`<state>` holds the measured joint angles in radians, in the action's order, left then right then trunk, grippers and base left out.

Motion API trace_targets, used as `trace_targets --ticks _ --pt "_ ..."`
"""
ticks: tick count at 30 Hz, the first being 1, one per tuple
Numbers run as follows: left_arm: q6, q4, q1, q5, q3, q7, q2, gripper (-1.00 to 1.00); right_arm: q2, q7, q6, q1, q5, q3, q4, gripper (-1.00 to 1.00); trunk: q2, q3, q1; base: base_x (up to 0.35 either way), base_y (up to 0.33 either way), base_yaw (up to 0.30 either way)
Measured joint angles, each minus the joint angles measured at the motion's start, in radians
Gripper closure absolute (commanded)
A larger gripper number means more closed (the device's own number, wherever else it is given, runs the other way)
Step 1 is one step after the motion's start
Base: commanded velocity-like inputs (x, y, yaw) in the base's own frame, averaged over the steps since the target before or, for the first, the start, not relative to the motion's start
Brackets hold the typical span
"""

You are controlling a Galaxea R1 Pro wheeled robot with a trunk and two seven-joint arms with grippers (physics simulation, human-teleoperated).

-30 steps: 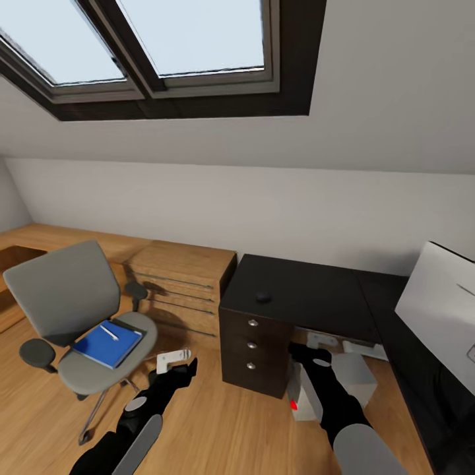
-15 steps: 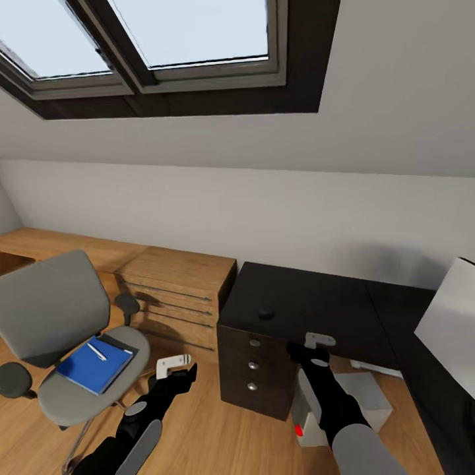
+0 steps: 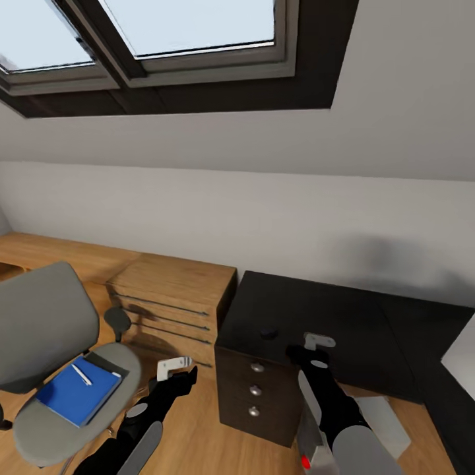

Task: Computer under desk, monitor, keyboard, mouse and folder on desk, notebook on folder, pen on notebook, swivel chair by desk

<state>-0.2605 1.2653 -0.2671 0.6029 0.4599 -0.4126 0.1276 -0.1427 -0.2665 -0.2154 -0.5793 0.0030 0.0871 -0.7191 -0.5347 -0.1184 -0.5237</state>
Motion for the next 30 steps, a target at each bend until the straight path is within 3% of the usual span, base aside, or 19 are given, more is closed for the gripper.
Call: trace_targets --ticks 9,23,27,30 --pt "0.001 0.000 0.000 -0.001 0.001 0.000 0.000 -1.00 -0.001 0.000 0.000 0.000 0.000 -0.002 0.000 -1.00 0.000 0.000 0.000 0.319 0.000 0.186" --pt "0.001 0.000 0.000 -0.001 0.015 0.001 0.000 -1.00 -0.001 0.000 -0.001 0.000 0.000 -0.003 0.000 -1.00 0.000 0.000 0.000 0.241 0.000 0.020" --pt "0.000 -0.002 0.000 -0.002 0.015 0.001 0.000 -1.00 0.001 0.005 0.002 0.000 0.001 -0.002 0.009 -1.00 0.000 0.000 -0.001 0.052 0.000 0.000" --pt "0.001 -0.002 0.000 -0.002 0.015 0.001 0.000 -1.00 0.004 0.028 0.011 0.000 0.005 -0.024 0.041 -1.00 0.000 0.000 -0.001 0.009 0.000 0.000"
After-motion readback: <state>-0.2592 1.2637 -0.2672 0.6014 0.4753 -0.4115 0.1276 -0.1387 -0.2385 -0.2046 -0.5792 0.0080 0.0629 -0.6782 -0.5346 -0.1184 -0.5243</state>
